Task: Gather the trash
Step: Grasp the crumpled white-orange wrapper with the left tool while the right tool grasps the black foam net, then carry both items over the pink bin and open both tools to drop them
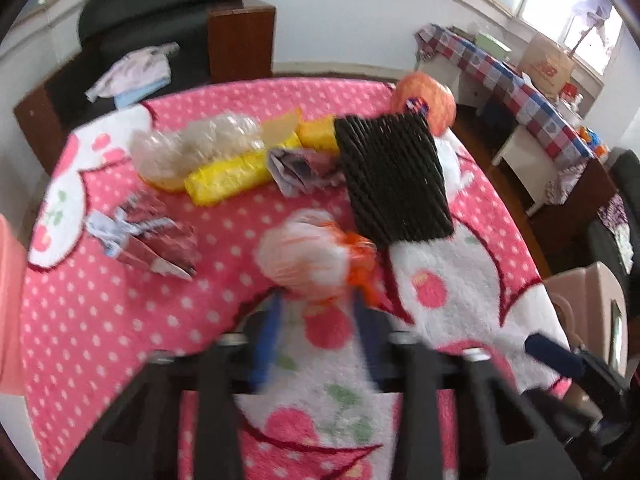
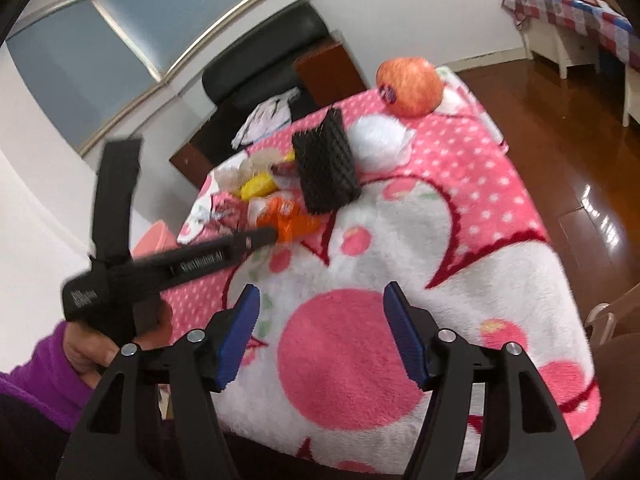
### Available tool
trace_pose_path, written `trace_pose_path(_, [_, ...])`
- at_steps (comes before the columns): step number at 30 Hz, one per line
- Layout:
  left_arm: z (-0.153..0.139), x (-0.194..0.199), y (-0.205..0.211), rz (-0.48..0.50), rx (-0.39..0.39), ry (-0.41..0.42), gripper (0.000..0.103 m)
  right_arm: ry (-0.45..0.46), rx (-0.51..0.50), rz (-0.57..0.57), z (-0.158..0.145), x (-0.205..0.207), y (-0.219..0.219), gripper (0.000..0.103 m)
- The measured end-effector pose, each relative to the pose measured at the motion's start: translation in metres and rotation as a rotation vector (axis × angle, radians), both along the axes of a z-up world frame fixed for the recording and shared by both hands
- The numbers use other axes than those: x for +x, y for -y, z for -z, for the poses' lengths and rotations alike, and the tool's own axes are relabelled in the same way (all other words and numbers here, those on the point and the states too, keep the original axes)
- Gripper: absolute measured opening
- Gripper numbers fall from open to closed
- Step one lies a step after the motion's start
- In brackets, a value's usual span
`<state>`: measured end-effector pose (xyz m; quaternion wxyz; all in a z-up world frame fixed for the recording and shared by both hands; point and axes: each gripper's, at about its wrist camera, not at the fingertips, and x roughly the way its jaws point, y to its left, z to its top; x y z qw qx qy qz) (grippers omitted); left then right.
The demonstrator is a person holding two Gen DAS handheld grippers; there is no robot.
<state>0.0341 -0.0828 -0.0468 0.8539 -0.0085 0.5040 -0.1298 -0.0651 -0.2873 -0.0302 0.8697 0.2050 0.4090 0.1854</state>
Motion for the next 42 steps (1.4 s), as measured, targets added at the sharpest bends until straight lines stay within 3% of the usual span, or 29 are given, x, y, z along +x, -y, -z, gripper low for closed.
trace_pose_path(2, [0.002,-0.002,-0.001,-0.006,-0.002,0.003,0.007,0.008,0.011,0.027,-0.002,0.001,0.006,0.065])
trace_pose_path(10, [-0.019,-0.015,-0.023,-0.037,-0.013,0.074,0.006,0.019,-0.031,0.050,-0.013,0.041,0.014,0.065])
trace_pose_path(18, [-0.036,-0.038,-0.036,-0.006,0.044,0.154,0.006,0.045,-0.052,0.003,-0.015,0.090,-0.021,0.063])
trace_pose_path(22, [-0.042,-0.047,-0.049,-0.004,0.047,0.184,0.006,0.007,-0.092,0.033,-0.005,0.105,-0.034,0.048])
trace_pose_path(24, [-0.044,-0.050,-0.057,-0.008,0.037,0.192,0.006,-0.012,-0.111,0.044,0.000,0.108,-0.037,0.036])
trace_pose_path(26, [-0.043,-0.051,-0.062,-0.014,0.028,0.194,0.006,-0.038,-0.113,0.058,0.006,0.110,-0.038,0.016])
trace_pose_path(27, [-0.043,-0.052,-0.067,-0.019,0.021,0.196,0.006,-0.046,-0.114,0.063,0.008,0.110,-0.038,0.013])
trace_pose_path(35, [-0.050,-0.057,-0.098,-0.060,-0.017,0.237,0.006,-0.016,-0.094,0.065,-0.007,0.090,-0.043,0.010])
trace_pose_path(42, [-0.059,-0.061,-0.131,-0.130,-0.022,0.272,0.006,0.065,-0.059,-0.021,-0.039,0.077,-0.081,0.010])
